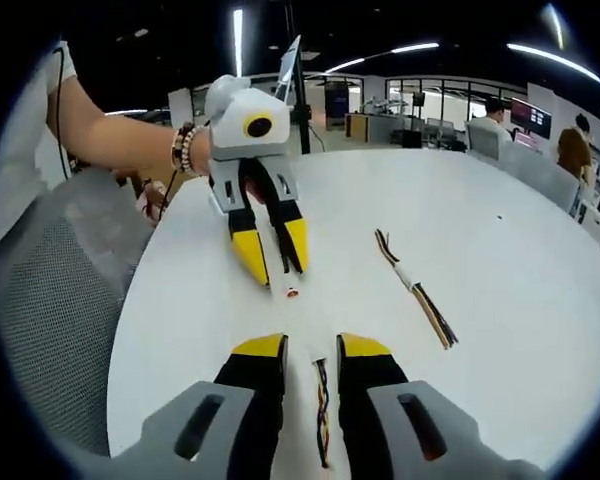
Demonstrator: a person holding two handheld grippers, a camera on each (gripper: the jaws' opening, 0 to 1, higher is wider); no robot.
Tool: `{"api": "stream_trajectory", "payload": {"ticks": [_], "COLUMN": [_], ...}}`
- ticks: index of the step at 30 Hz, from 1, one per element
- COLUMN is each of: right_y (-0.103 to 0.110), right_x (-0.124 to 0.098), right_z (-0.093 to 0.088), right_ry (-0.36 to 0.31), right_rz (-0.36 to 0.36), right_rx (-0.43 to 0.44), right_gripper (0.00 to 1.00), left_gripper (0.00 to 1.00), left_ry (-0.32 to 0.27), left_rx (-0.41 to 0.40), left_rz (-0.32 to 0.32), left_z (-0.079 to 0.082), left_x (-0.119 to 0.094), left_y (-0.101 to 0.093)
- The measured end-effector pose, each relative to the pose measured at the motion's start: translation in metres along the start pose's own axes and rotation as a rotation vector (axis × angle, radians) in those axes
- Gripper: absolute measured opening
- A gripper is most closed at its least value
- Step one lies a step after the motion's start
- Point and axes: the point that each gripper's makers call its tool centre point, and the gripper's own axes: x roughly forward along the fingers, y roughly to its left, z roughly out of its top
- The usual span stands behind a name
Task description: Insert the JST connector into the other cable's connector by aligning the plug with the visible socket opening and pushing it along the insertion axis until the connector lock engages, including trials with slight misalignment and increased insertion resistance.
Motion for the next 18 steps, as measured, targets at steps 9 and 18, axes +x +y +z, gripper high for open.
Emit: {"api": "stream_trajectory", "payload": {"ticks": [9, 18], "right_y": [0.001, 0.0], "right_x": [0.004, 0.005], "right_z": [-0.011, -0.016], "right_ry": [0.012, 0.009], "right_rz": [-0.001, -0.013], "right_rx": [0.014, -0.04], "right_gripper": [0.13, 0.05], "left_gripper": [0.12, 0.02], "left_ry": [0.007, 0.006], "left_rx": [0.004, 0.073], "left_rz": [0.003, 0.024], "left_z": [-0.004, -0.006], "left_x": [-0.001, 0.001], "left_y": [0.005, 0.008]}}
